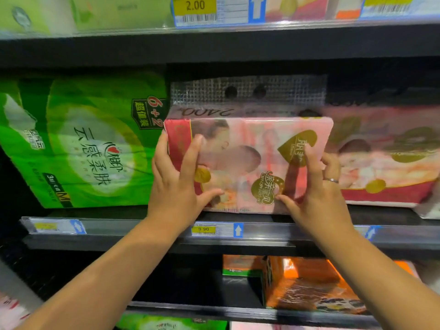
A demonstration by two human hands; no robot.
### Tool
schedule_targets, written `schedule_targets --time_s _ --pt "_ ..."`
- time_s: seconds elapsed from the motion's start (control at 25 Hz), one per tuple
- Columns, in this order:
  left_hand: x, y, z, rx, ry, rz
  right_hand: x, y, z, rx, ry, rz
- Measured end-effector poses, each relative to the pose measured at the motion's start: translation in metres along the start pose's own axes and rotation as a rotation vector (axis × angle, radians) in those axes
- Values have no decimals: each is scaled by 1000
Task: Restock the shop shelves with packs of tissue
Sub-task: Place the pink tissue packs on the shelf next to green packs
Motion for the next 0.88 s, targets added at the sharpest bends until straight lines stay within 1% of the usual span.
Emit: schedule_targets --time_s 0.08,0.12,0.16,0.24,0.32,0.36,0.44,0.48,0.64,0.72,0.76,0.8,0.88 --pt "-2 1 11 83 155 25 -1 11 6 79 -68 -31" --pt "0 4 14 90 217 34 -2 19 8 97 -99 -17" --pt "1 9 17 83 278 52 -2 26 9 81 -167 -8" --pt "1 17 20 62 383 122 -2 29 9 -20 -354 -26" --pt "-2 22 27 71 470 240 2 24 13 -99 -470 -108" --pt "-6 22 34 106 506 307 5 24 19 -99 -500 -159" --pt "-14 23 46 165 546 411 11 28 32 -53 -561 -250" --pt "-17 24 51 172 555 424 13 34 37 -39 -595 -270" --pt "-20 30 61 140 600 391 14 47 45 -68 -677 -310" --pt "-18 32 66 96 606 393 23 45 52 -112 -685 -419" --pt "-16 32 69 83 604 404 26 47 55 -108 -677 -460" --pt "-14 34 72 81 596 416 28 50 57 -77 -672 -473" --pt "-9 41 76 127 577 428 21 59 63 36 -662 -420"
Point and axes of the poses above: each hand's wrist, its own y-axis towards the middle knuckle, its own z-axis out of the palm, x = y × z, the point moved 7 cm from there along y, towards the middle knuckle, and after that the axes turned 3 degrees about x, right-handed, at the moved point
